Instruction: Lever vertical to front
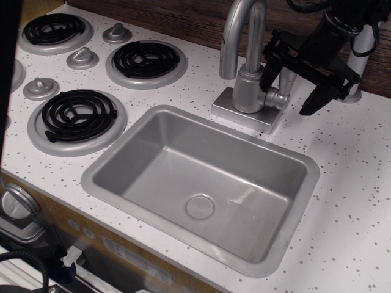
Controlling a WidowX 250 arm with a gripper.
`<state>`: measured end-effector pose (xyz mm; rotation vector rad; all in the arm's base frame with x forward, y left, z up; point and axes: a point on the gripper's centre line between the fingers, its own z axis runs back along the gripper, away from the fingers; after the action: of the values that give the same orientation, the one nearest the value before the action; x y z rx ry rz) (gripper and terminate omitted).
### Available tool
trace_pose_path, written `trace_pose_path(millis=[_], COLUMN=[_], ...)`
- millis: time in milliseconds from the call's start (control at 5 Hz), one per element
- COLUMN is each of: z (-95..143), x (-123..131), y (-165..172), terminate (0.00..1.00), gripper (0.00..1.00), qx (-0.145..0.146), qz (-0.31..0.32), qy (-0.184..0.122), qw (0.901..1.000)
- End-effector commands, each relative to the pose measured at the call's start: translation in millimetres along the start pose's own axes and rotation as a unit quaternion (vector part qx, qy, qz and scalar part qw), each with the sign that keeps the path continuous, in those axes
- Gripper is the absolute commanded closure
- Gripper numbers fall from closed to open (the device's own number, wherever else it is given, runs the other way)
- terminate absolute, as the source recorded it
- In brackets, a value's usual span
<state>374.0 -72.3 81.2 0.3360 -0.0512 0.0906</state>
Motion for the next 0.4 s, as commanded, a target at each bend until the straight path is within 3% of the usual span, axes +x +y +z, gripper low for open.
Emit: trace_pose_path(millis=[0, 200], z=[0, 22], x=[0, 21], y=[0, 10], terminate=[0.00, 0.00], gripper=[0.00, 0.00], qx=[0.000, -0.014], qz=[0.000, 0.000], qy=[0.000, -0.051], qw=[1.0000, 0.9986])
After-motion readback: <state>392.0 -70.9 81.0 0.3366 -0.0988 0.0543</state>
